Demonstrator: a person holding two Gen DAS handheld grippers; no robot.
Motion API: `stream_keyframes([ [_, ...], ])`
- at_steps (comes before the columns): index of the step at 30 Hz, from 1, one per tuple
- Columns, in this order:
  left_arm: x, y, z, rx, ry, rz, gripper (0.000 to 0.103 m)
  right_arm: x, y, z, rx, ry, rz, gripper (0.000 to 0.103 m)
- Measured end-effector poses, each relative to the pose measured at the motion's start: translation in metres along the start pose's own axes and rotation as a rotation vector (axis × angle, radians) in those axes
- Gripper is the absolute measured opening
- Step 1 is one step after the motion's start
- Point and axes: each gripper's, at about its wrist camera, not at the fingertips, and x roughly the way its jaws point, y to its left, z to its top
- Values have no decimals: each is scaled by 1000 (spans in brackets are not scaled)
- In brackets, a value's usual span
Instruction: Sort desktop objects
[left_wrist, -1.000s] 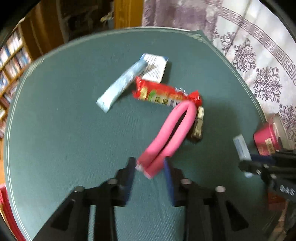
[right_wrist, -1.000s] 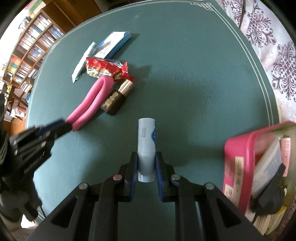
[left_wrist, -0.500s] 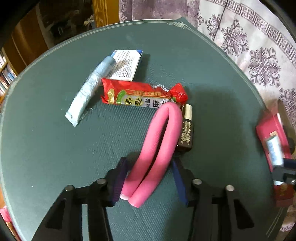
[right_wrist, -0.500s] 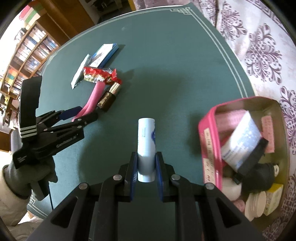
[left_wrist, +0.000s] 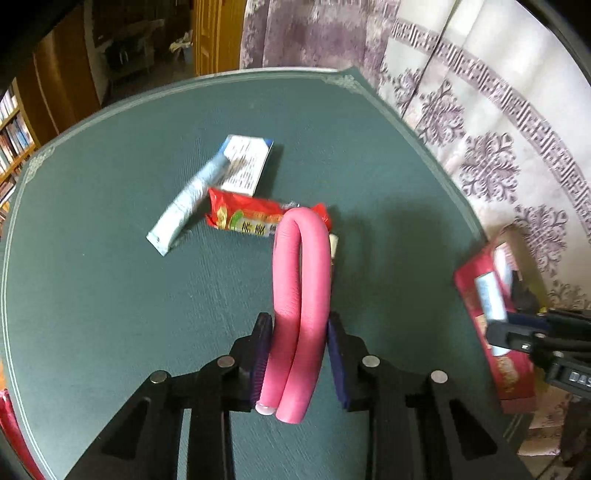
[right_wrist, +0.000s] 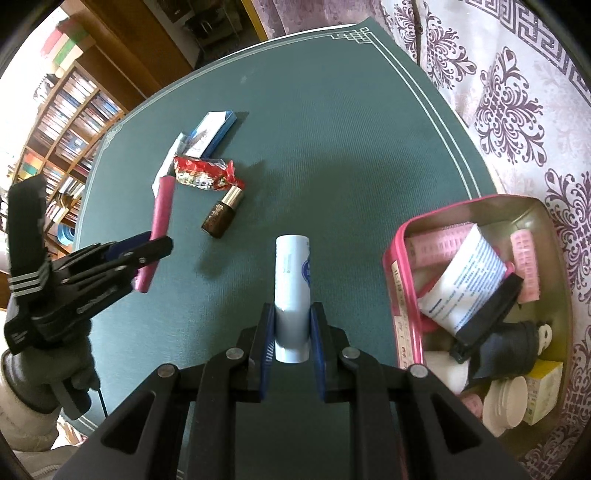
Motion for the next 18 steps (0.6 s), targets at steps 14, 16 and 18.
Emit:
stream_keyframes([
  [14,-49,-53,3,117,-44,-74,31,-41,-30,-17,61,-56,21,20],
  [16,-51,-66,5,144,-47,-82,31,-48,-37,-22,76,-69,20,20],
  [18,-52,-75,6,162,-46,-85,31,-55,-43,-25,90,-83,18,20],
])
